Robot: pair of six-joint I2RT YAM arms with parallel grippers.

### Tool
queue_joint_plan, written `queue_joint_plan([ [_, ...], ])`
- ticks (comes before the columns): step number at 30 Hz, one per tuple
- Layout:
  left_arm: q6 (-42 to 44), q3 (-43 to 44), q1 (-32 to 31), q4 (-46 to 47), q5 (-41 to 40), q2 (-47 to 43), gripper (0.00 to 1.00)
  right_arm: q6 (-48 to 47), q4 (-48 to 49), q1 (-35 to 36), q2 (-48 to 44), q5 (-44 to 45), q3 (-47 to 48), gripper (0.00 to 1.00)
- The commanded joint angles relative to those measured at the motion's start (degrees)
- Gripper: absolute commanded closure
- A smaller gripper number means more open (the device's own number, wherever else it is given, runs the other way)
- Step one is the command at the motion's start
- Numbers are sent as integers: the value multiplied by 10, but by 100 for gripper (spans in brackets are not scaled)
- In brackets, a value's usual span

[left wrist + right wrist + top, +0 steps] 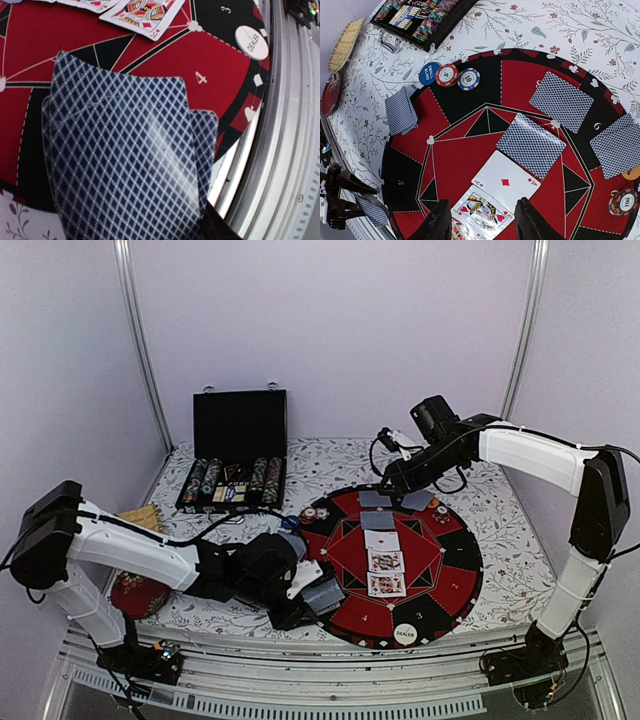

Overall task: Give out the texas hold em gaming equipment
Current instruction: Place the face-down deck piles on the poker table mat, then reset both arms

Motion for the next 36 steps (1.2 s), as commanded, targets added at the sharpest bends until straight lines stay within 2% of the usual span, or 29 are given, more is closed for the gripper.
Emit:
queue_joint_plan([
  [1,23,29,6,24,19,37,54,1,2,0,-27,11,-9,55],
  [7,26,61,29,-7,53,76,47,1,0,0,-27,10,-6,55],
  [15,33,53,34,-36,41,78,24,3,-8,4,-31,6,-7,53],
  [18,43,51,34,-39,36,71,18,4,-10,5,-35,1,-7,53],
  [20,51,49,33,-38,36,58,3,3,-4,4,-42,-12,-9,49],
  [22,62,47,29,-38,40,40,2,1,4,4,-49,-16,-16,41],
  [23,70,47,26,-38,40,29,2,0,6,4,-51,-12,-15,31],
  [24,77,48,24,-38,40,17,2,-2,9,3,-54,-8,-15,14],
  [25,82,50,24,-40,36,4,2,-3,14,0,-59,-8,-18,1],
  [28,105,67,25,-52,7,-43,2,-6,73,-28,-93,-27,-48,1],
  [31,127,87,41,-45,-45,-106,2,3,140,-85,-142,-65,-92,1],
  [33,126,87,77,-18,-78,-159,2,13,214,-144,-200,-70,-143,1],
  [36,106,63,177,35,-140,-228,2,28,341,-226,-288,-63,-252,1],
])
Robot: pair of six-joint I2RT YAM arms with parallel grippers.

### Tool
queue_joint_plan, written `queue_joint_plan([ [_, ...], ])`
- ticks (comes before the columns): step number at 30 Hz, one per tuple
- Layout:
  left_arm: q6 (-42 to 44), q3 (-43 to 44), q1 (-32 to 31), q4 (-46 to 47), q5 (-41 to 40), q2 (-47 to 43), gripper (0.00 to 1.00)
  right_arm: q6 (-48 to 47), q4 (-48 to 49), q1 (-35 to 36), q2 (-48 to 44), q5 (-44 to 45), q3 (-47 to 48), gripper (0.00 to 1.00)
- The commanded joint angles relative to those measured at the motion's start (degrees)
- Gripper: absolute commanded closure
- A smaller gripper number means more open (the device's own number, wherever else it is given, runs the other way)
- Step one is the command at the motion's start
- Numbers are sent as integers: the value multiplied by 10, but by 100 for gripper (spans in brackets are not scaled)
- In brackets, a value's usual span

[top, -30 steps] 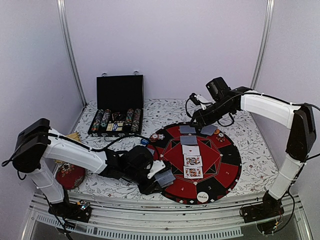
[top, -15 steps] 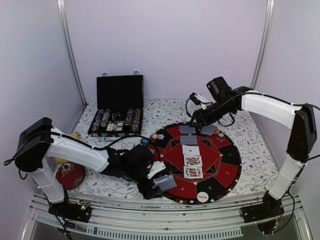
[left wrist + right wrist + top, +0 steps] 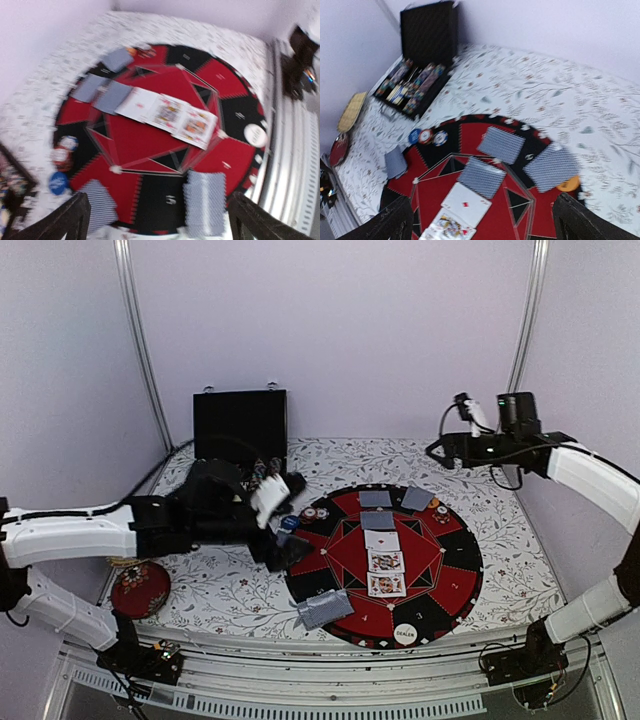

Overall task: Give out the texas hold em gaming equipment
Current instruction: Reset both arms

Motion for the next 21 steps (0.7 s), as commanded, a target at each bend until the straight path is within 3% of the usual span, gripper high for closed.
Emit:
queue_joint_plan([
  [1,-7,-20,144,80,-131,-92,2,26,220,-112,-134,-7,-132,1],
  [4,-18,-68,272,135,-203,-142,2,31,337,-175,-213,37,-247,1],
  [8,-6,-167,404,257,-253,-177,2,-2,449,-193,-277,172,-373,1],
  [12,14,-287,457,465,-295,-173,2,-28,592,-196,-283,225,-489,1],
  [15,20,-376,489,598,-263,-141,2,-40,715,-197,-245,232,-556,1],
  [21,13,-450,537,780,-161,-49,2,-53,936,-198,-95,197,-623,1],
])
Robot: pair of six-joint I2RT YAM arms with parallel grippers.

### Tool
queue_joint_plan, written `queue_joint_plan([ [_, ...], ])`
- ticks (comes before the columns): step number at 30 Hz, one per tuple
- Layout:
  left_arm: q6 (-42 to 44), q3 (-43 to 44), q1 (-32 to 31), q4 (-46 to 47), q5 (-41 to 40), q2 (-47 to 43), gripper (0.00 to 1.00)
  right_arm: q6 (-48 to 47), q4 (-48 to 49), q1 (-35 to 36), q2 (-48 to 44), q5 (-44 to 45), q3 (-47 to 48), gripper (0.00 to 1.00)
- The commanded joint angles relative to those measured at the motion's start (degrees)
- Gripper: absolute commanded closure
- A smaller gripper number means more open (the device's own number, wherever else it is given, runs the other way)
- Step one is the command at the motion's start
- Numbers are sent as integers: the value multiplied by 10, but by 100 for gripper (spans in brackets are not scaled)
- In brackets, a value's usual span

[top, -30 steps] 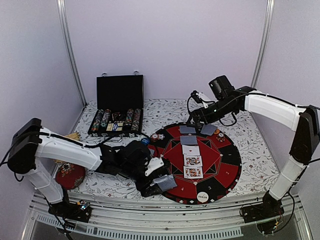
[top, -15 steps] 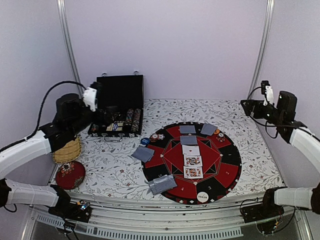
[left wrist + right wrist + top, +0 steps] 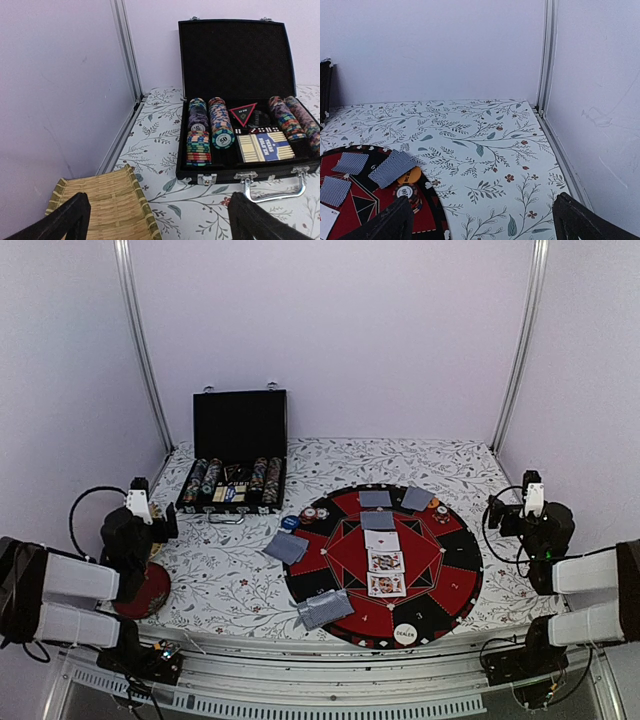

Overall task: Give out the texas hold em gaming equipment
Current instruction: Reset both arms

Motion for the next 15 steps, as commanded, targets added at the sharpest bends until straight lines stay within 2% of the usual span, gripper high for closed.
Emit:
queue_joint_plan([
  [1,4,-19,23,198,88,43,2,-19,222,-3,88,-6,-21,1],
  [4,2,-12,33,275,113,105,2,-17,244,-6,131,-72,-5,1],
  [6,10,-7,37,345,119,195,2,-28,271,-6,189,-94,5,1],
  [7,16,-9,36,395,122,233,2,-33,313,-6,216,-106,4,1],
  [8,20,-15,35,429,123,245,2,-37,310,-6,224,-115,8,1],
  [10,8,-16,41,373,139,212,2,-41,248,-5,221,-109,37,1],
  [13,18,5,42,366,148,228,2,-18,229,-7,225,-57,48,1],
  [15,15,27,42,300,149,216,2,-13,228,-6,224,-52,49,1],
])
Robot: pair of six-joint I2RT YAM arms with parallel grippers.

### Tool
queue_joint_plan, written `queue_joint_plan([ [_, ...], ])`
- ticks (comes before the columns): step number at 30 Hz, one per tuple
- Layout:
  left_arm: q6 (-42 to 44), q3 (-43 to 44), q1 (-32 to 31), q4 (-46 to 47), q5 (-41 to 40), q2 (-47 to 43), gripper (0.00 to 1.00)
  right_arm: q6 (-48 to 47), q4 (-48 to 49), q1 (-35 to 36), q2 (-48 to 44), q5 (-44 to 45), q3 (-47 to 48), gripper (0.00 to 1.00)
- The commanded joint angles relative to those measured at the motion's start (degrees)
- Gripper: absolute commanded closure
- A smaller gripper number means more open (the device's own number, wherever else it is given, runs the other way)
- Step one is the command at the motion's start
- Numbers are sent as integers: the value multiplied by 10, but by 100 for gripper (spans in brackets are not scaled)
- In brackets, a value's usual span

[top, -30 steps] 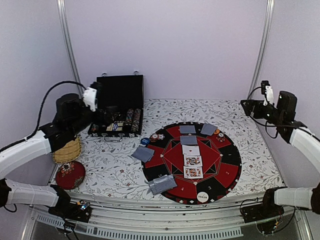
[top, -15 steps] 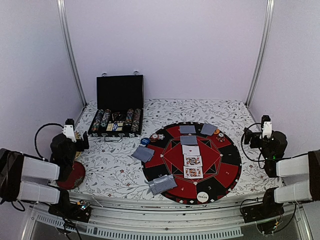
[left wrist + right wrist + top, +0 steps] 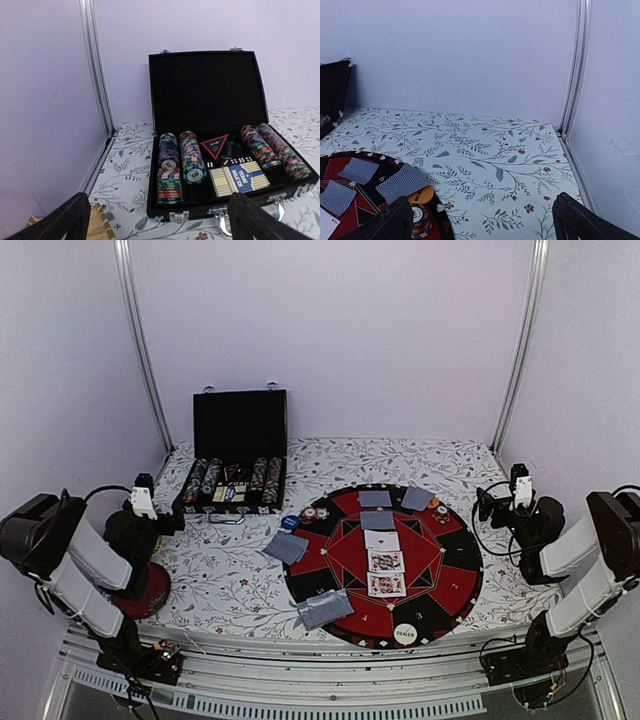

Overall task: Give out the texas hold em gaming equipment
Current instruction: Reset both arms

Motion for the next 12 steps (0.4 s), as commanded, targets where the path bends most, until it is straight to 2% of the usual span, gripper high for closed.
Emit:
queue_joint_plan([
  [1,8,44,7,-37,21,-6,2,12,4,-4,5,23,14,1],
  [4,2,67,12,-79,24,-4,2,12,4,-4,5,24,14,1],
  [12,-8,70,14,-76,3,0,2,12,4,-4,6,26,15,1],
])
